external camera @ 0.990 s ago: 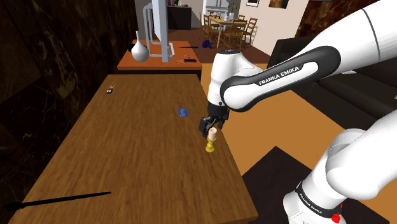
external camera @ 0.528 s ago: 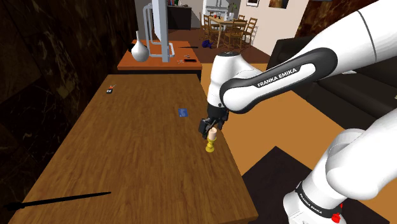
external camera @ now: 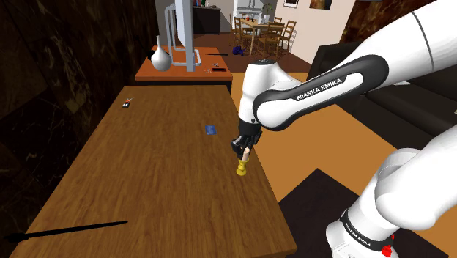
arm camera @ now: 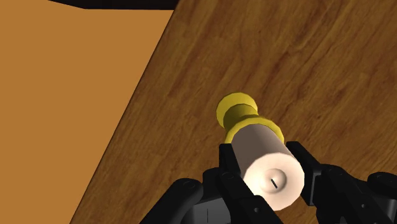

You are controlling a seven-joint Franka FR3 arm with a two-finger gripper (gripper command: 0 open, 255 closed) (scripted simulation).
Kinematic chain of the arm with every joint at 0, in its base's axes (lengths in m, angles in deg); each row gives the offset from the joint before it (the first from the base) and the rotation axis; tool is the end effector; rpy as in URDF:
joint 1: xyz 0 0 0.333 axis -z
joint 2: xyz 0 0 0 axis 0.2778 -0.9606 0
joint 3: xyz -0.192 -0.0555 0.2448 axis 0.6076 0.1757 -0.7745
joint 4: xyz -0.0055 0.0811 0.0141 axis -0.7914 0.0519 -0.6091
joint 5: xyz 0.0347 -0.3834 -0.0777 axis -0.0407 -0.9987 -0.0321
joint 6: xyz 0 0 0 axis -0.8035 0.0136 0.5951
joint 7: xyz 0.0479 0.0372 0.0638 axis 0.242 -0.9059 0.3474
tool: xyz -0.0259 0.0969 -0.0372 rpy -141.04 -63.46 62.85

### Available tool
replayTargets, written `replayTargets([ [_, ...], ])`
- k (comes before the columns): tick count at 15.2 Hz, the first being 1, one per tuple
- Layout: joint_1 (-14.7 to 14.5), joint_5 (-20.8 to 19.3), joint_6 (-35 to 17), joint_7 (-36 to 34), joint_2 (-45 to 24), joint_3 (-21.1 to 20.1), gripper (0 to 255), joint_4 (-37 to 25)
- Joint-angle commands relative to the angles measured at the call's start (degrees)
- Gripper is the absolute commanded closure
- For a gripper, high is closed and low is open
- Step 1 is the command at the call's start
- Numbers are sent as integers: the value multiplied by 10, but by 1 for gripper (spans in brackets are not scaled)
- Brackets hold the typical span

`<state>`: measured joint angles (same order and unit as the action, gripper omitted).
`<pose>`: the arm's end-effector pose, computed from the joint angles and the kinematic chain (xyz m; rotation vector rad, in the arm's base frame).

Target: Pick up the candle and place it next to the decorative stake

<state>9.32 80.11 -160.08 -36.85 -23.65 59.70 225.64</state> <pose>0.4032 0.1590 0.3675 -3.1216 -0.0579 -0.0381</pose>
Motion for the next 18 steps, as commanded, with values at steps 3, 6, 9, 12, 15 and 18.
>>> replayTargets([
  [3,0,0,0,0,-1,0,255,0],
  [6,-1,2,26,1,14,2,255,-12],
  [9,-1,3,53,3,28,5,255,-25],
  [12,-1,3,78,4,40,7,255,-39],
  [15,-1,3,104,4,50,9,255,-54],
  [18,-1,3,129,5,59,11,255,-70],
])
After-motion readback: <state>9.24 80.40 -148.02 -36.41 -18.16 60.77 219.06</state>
